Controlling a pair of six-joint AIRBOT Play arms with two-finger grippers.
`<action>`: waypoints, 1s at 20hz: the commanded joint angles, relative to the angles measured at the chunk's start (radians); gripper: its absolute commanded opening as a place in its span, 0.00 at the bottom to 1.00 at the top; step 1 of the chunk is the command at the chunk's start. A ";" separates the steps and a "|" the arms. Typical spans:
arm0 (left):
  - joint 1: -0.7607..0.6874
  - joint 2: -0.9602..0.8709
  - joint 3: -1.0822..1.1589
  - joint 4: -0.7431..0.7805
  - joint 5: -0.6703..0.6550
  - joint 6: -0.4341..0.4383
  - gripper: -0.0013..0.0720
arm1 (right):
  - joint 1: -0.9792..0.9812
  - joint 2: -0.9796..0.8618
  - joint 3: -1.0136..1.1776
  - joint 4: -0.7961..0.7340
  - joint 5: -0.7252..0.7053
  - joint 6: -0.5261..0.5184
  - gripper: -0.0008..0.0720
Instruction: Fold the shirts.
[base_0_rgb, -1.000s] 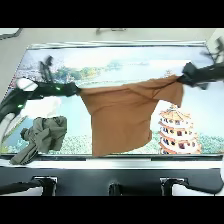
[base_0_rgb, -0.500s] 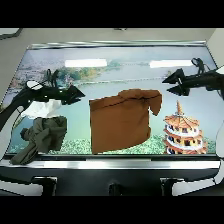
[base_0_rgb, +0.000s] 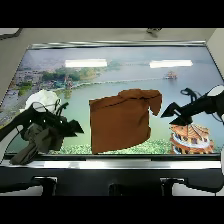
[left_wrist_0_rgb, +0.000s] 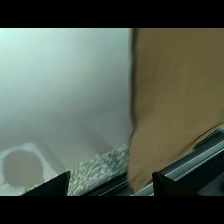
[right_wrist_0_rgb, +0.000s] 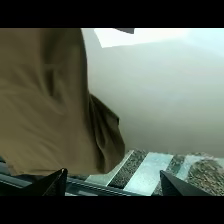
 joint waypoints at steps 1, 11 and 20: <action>-0.081 0.031 -0.180 -0.096 0.094 0.048 0.85 | 0.087 0.021 -0.144 0.026 -0.061 -0.069 0.95; -0.291 -0.037 -0.192 -0.239 0.322 -0.039 0.30 | 0.257 0.019 -0.278 0.019 -0.310 -0.003 0.90; -0.208 0.251 0.144 -0.127 0.394 0.010 0.05 | 0.290 0.233 0.020 -0.072 -0.417 -0.103 0.06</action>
